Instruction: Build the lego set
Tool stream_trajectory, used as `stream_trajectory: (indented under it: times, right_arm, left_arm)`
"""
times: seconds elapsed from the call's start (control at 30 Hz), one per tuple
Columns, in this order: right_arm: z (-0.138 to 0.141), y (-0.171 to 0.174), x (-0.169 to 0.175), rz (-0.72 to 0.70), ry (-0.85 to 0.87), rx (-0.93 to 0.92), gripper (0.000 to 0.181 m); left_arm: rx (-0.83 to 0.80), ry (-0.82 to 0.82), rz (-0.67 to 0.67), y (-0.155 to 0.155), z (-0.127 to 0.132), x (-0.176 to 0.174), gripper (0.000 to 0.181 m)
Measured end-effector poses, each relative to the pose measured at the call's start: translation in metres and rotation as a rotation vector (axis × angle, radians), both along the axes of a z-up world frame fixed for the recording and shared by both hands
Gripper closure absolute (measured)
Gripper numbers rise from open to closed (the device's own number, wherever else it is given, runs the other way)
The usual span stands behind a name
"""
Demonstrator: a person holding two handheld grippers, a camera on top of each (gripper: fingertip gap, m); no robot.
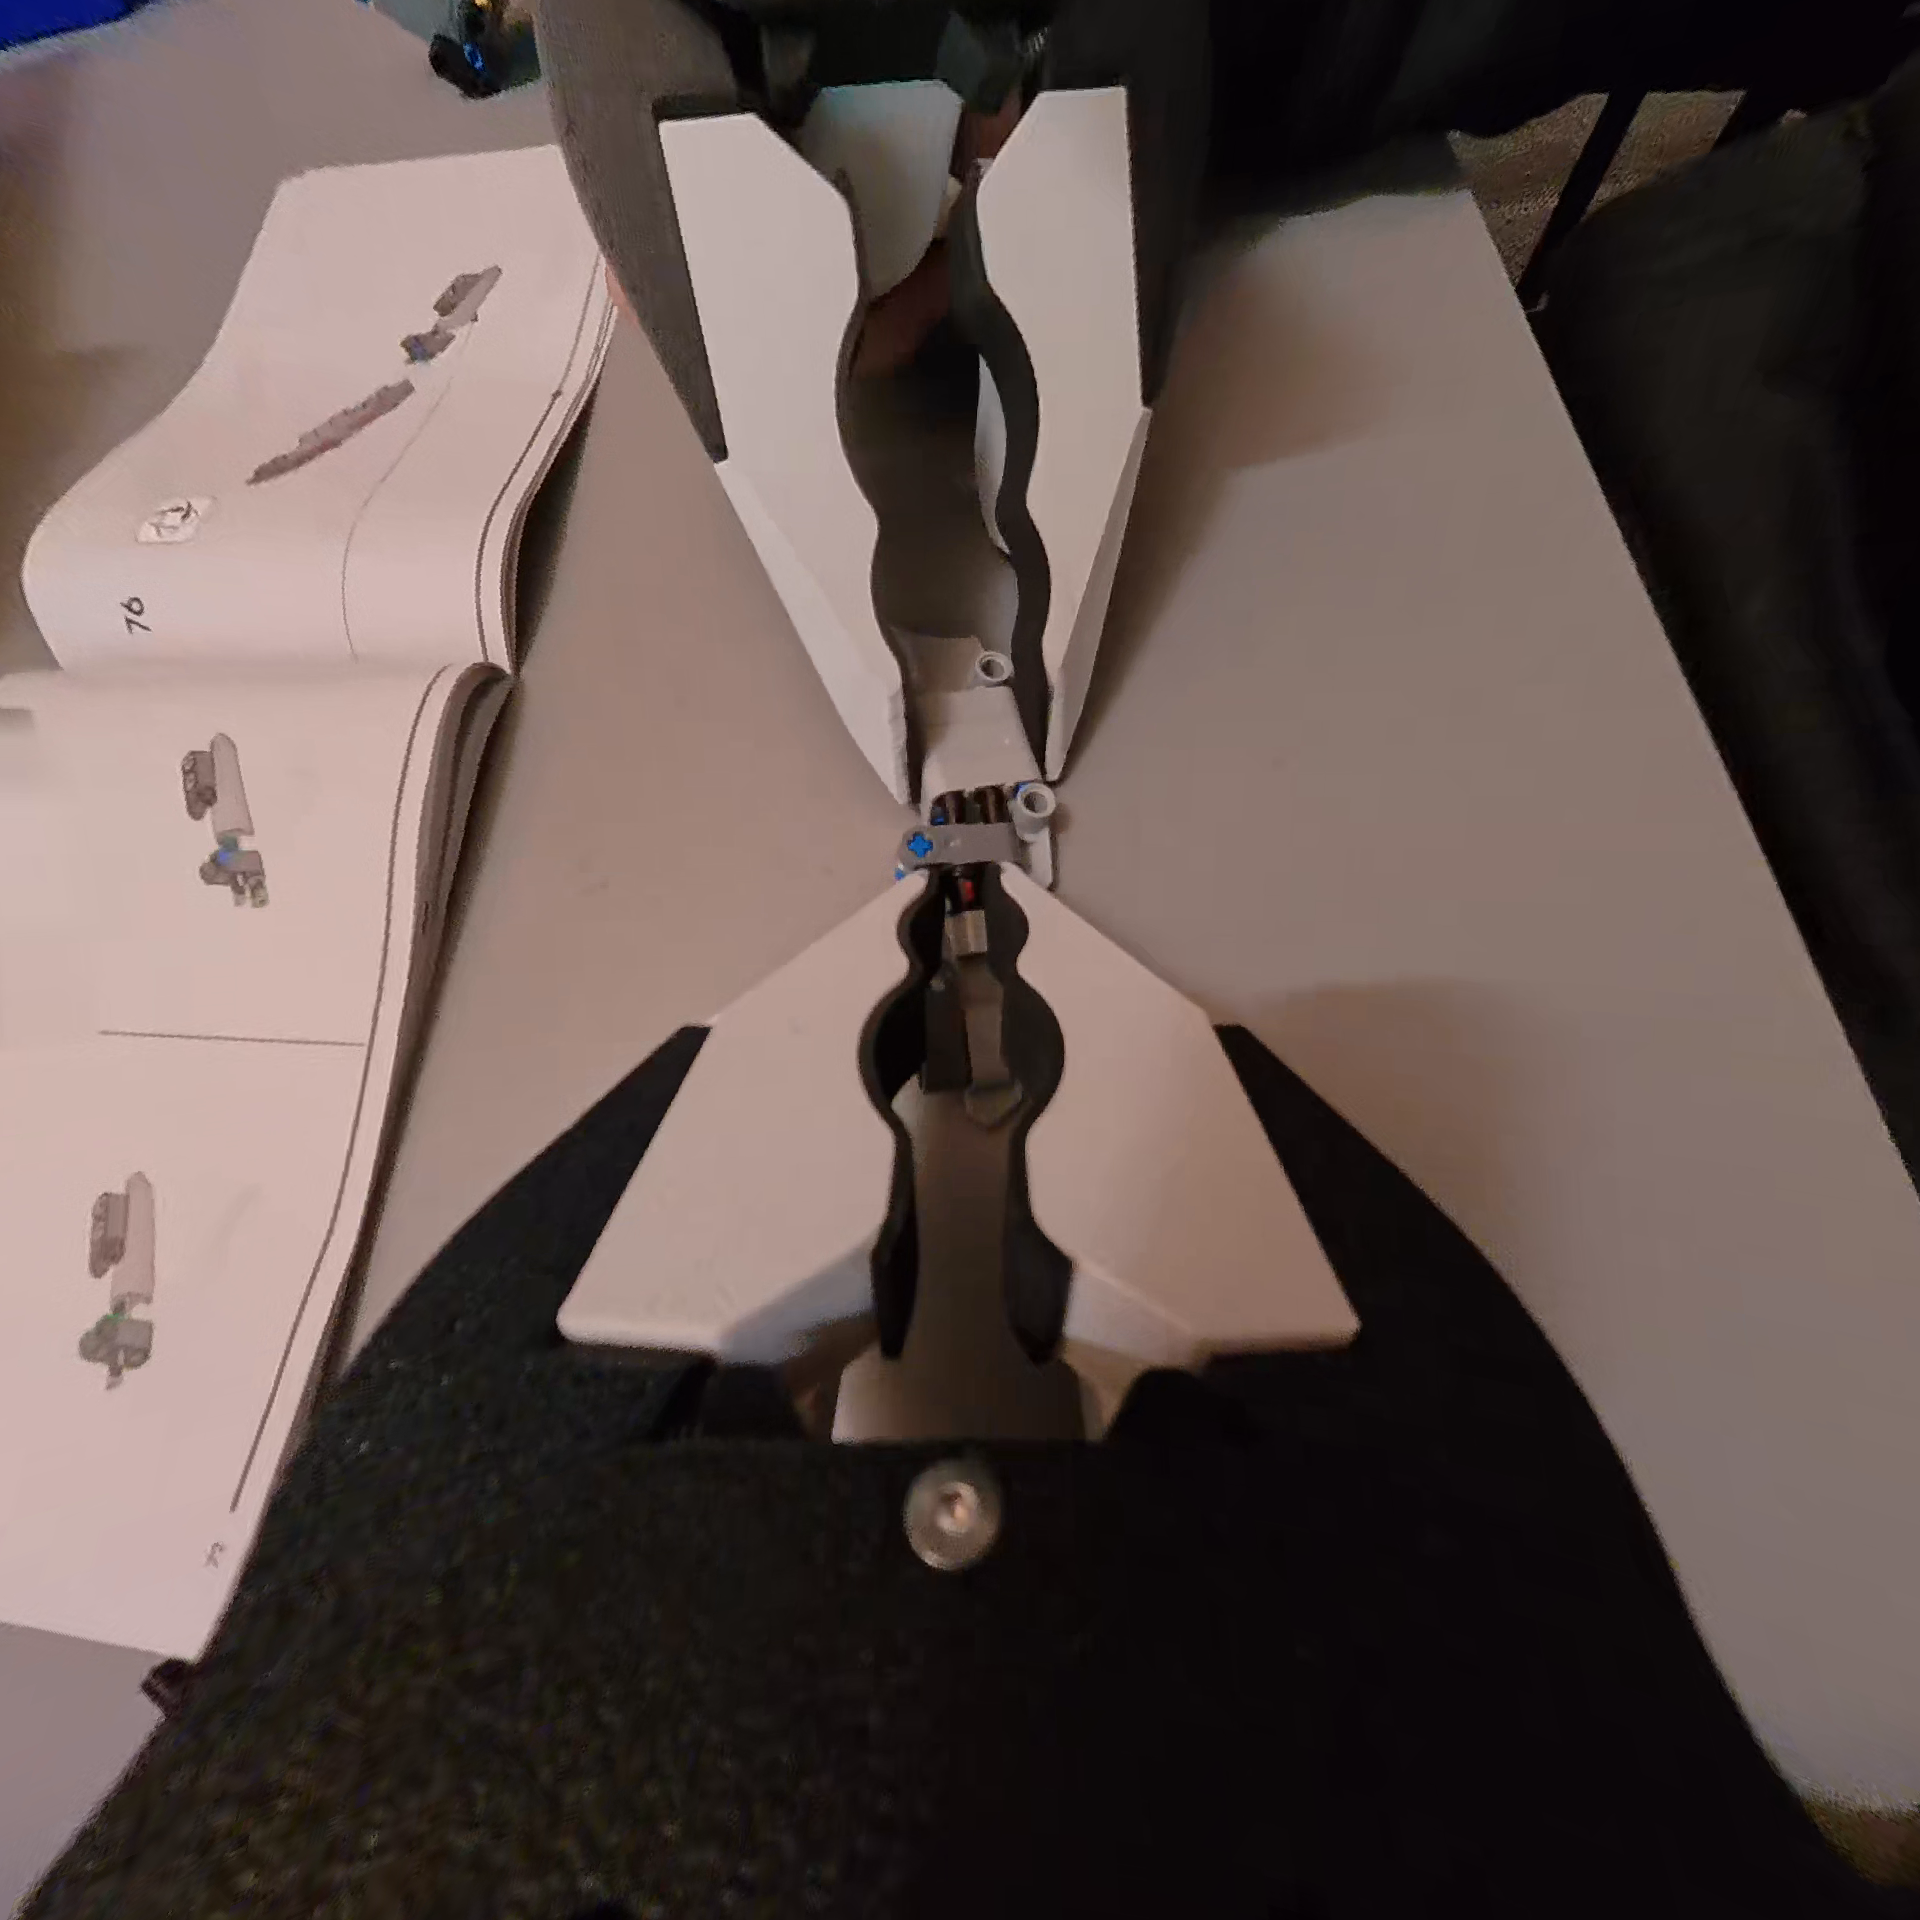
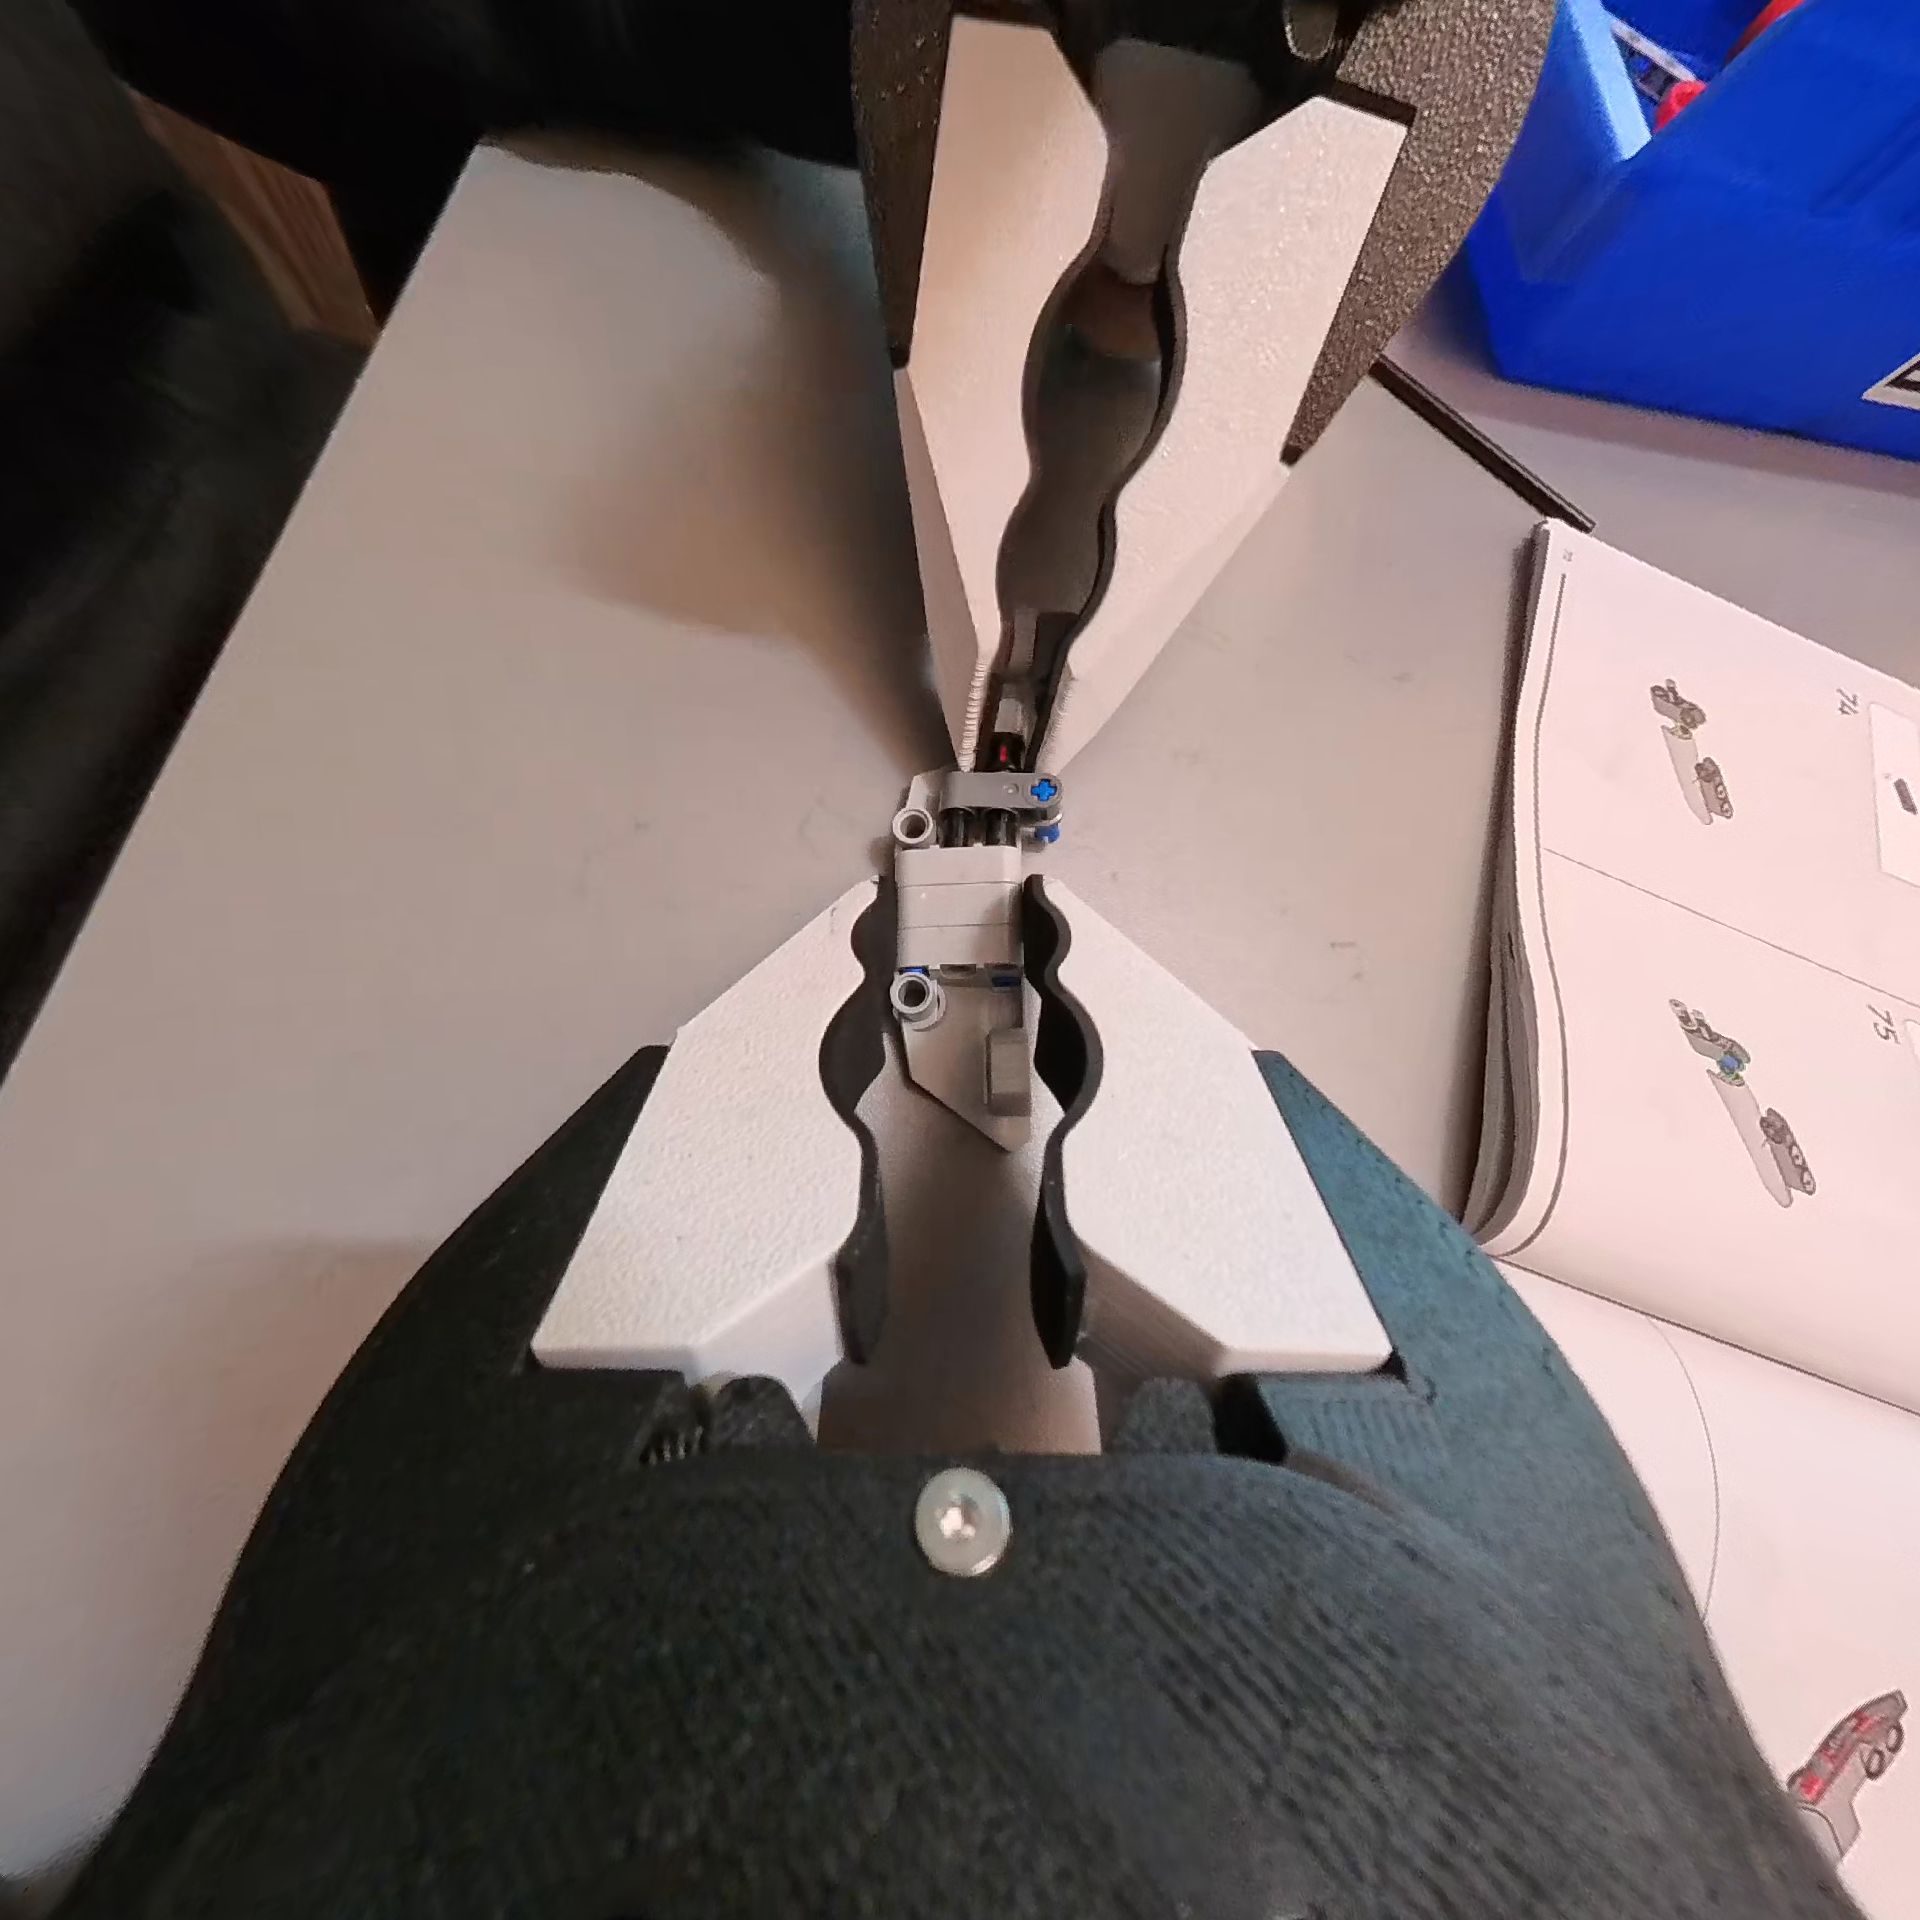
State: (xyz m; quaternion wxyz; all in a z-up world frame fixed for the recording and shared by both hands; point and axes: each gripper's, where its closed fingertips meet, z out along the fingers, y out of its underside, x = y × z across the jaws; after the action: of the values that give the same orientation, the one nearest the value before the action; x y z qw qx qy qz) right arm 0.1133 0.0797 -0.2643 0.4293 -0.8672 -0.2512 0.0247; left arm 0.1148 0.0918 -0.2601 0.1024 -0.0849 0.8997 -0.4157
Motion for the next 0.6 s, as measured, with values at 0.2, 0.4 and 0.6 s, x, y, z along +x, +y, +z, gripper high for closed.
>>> stream_trajectory:
  times: [0.2,0.4,0.6]
  right_arm:
    - [0.0001,-0.0003,0.0001,0.001,-0.007,0.002,0.159]
    - [0.0002,-0.001,0.0009,-0.005,-0.037,0.017,0.159]
    - [0.0002,-0.0011,0.0011,-0.002,-0.053,0.025,0.159]
  left_arm:
    - [-0.001,-0.024,-0.009,-0.0002,0.0003,0.0005,0.177]
    - [-0.033,0.14,0.101,-0.0011,0.0004,0.0021,0.179]
    - [0.095,-0.091,-0.006,-0.001,0.0009,0.0042,0.179]
